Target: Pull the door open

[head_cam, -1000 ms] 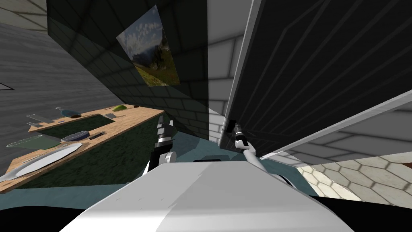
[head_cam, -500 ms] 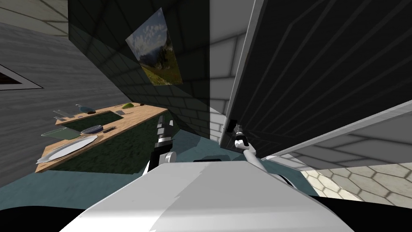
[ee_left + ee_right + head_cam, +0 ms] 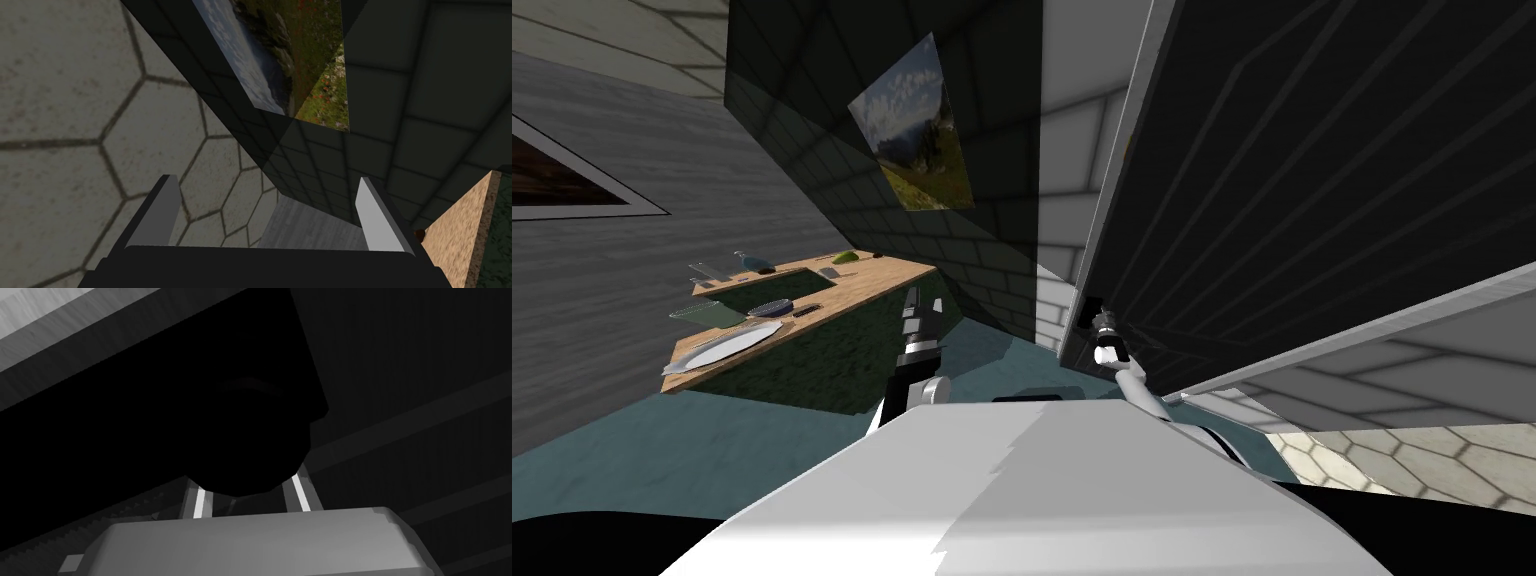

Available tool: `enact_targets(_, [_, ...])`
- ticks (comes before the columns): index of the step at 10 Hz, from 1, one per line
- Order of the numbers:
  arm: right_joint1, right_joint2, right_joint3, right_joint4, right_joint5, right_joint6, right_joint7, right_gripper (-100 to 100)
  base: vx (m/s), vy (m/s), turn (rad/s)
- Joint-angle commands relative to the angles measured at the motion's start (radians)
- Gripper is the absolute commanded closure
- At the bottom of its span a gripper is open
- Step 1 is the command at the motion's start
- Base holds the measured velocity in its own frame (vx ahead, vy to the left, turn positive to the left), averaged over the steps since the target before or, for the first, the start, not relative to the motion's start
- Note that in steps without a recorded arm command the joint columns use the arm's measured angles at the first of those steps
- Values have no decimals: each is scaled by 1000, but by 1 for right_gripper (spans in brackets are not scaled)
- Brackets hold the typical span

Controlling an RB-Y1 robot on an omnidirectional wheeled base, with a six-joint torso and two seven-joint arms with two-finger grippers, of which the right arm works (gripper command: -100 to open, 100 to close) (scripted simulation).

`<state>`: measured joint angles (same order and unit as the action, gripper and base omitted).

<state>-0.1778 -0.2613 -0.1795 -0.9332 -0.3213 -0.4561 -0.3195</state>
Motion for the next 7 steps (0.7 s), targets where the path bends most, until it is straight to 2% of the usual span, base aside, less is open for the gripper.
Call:
enact_targets(1, [-2,21,-4,-14,-34,5,-38,-100,-86,0,123])
enact_targets(3, [-4,37,-8,-23,-65,5,-74,-100,-101,22,70])
enact_targets(7, [-8,75,-20,-43,-140,6,-161,-100,-86,-26,64])
